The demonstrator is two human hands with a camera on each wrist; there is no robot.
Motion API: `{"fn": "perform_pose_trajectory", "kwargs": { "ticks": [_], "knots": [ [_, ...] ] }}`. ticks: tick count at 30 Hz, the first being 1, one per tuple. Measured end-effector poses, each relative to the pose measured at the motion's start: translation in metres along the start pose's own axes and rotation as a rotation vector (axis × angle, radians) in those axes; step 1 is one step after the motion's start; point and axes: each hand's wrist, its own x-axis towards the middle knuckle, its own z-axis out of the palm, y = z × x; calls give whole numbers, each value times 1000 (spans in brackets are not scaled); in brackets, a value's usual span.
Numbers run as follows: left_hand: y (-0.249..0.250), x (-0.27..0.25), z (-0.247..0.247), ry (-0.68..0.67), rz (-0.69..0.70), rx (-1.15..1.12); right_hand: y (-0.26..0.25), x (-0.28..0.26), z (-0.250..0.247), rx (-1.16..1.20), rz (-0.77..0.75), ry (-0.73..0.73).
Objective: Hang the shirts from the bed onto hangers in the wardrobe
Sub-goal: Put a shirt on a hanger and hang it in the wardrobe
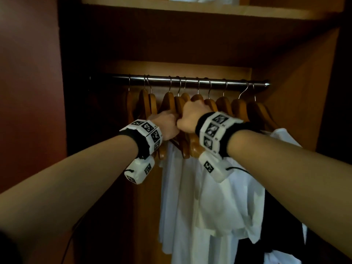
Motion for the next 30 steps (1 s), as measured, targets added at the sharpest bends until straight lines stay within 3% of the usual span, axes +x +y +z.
{"fn": "perform_pose_trajectory", "kwargs": {
  "ticks": [6, 10, 13, 18, 21, 30],
  "knots": [
    [-8, -10, 10, 21, -15, -5, 15, -5, 32, -159, 14, -28],
    [-11, -11, 18, 29, 12, -6, 20, 5, 44, -188, 137, -95],
    [-11, -12, 28, 34, 35, -35, 17, 18, 55, -60, 217, -123],
    [-15, -19, 44, 153, 47, -101, 17, 19, 71, 118, 196, -74],
    [-15, -24, 49, 155, 44, -116, 18, 14, 78, 159, 187, -40],
    [3, -38, 30, 58, -1, -153, 20, -14, 26, 206, 136, 87]
  ]
}}
